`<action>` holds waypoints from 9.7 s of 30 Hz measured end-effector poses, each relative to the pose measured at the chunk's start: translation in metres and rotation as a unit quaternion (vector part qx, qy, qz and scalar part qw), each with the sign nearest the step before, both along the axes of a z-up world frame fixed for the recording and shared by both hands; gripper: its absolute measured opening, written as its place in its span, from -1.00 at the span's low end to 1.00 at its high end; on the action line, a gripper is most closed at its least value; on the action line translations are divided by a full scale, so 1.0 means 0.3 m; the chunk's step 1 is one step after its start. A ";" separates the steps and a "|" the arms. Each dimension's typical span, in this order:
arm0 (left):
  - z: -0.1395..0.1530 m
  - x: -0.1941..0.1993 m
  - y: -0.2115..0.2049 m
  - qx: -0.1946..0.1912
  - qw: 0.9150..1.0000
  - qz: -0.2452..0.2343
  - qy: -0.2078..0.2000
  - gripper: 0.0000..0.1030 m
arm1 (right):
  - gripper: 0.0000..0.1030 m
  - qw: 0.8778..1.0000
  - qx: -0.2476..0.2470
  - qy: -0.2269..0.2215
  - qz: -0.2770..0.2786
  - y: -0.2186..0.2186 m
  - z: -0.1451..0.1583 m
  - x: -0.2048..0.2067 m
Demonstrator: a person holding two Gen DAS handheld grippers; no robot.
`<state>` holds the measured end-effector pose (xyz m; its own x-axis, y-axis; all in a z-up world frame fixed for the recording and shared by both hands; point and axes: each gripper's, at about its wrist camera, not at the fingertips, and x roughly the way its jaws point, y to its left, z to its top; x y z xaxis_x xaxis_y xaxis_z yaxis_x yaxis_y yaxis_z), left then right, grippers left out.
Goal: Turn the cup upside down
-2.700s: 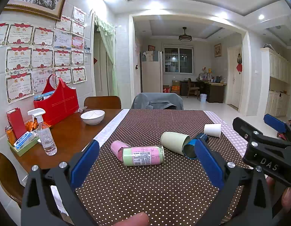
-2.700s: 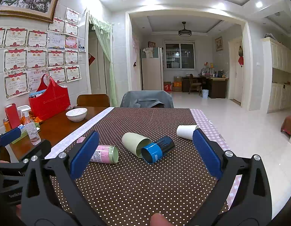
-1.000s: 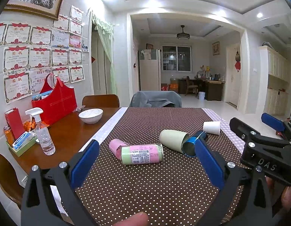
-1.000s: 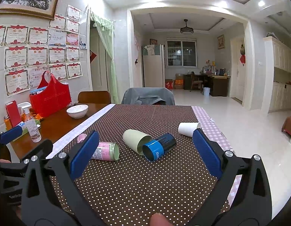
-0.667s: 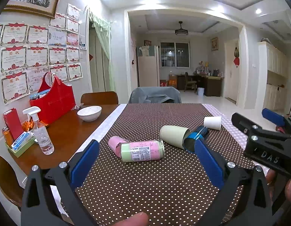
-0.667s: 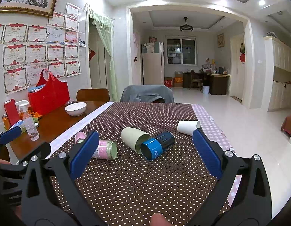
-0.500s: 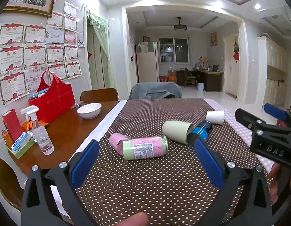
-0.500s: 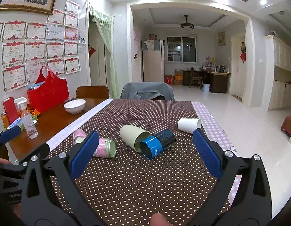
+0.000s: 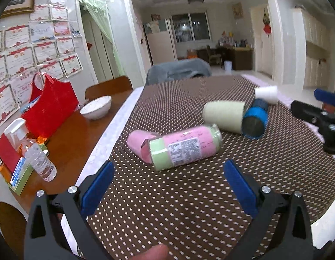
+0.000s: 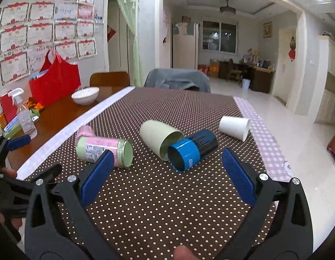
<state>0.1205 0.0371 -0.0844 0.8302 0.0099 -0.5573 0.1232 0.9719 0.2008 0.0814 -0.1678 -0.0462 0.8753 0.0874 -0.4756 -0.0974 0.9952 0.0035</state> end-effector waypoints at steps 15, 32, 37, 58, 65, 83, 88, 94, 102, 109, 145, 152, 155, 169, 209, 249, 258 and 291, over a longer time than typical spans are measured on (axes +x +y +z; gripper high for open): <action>-0.113 0.261 -0.077 0.136 0.976 -0.151 0.074 0.93 | 0.88 0.998 -0.004 0.060 -0.006 0.001 -0.096 0.153; -0.258 0.444 -0.173 0.251 0.914 -0.270 0.170 0.93 | 0.88 0.994 0.021 0.106 -0.021 -0.080 -0.179 0.284; -0.289 0.471 -0.192 0.250 0.909 -0.270 0.195 0.86 | 0.88 0.993 0.030 0.113 -0.026 -0.112 -0.202 0.290; -0.178 0.192 -0.261 0.131 0.952 -0.223 0.165 0.44 | 0.88 0.994 0.055 0.078 -0.049 -0.241 -0.163 0.098; -0.098 0.045 -0.293 0.052 0.957 -0.238 0.158 0.44 | 0.88 0.994 0.064 0.058 -0.061 -0.292 -0.125 0.010; -0.214 -0.034 -0.421 0.079 0.950 -0.249 0.169 0.48 | 0.88 0.993 0.065 0.066 -0.076 -0.350 -0.145 -0.059; -0.213 -0.021 -0.416 0.071 0.952 -0.234 0.184 0.54 | 0.88 0.993 0.069 0.067 -0.075 -0.349 -0.146 -0.066; -0.158 -0.057 -0.373 0.029 0.961 -0.228 0.156 0.63 | 0.88 0.993 0.074 0.066 -0.069 -0.343 -0.138 -0.070; -0.070 -0.107 -0.307 -0.016 0.977 -0.185 0.106 0.77 | 0.88 0.993 0.086 0.067 -0.053 -0.329 -0.119 -0.068; -0.018 -0.124 -0.249 -0.048 0.983 -0.153 0.086 0.84 | 0.88 0.993 0.091 0.061 -0.037 -0.297 -0.095 -0.068; 0.217 -0.344 -0.065 -0.085 0.994 -0.018 -0.066 0.84 | 0.88 0.997 0.051 -0.031 0.055 -0.120 0.091 -0.151; 0.240 -0.381 -0.064 -0.076 0.991 0.000 -0.106 0.84 | 0.88 0.996 0.038 -0.052 0.061 -0.098 0.115 -0.184; 0.246 -0.382 -0.057 -0.086 0.991 0.003 -0.107 0.84 | 0.88 0.995 0.036 -0.056 0.068 -0.091 0.120 -0.194; 0.249 -0.380 -0.034 -0.100 0.988 0.025 -0.116 0.84 | 0.88 0.991 0.043 -0.076 0.098 -0.081 0.127 -0.209; -0.034 -0.101 0.013 -0.107 0.992 0.064 0.026 0.84 | 0.87 0.752 -0.332 0.162 0.546 0.206 -0.232 0.092; -0.089 -0.099 0.058 -0.135 0.989 0.045 0.044 0.84 | 0.47 0.832 -0.145 0.316 0.432 0.298 -0.257 0.388; -0.039 -0.157 -0.021 -0.123 0.992 0.014 0.020 0.84 | 0.43 0.910 0.074 0.235 0.333 0.045 -0.177 0.329; 0.077 -0.267 -0.078 -0.105 0.994 0.006 -0.032 0.84 | 0.78 0.969 0.175 0.061 0.164 -0.038 -0.267 0.127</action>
<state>0.0403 0.0138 -0.0613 0.8645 -0.0907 -0.4943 0.1045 0.9945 0.0004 0.1195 -0.1792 -0.1262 0.7123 0.5262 -0.4644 -0.3857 0.8463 0.3673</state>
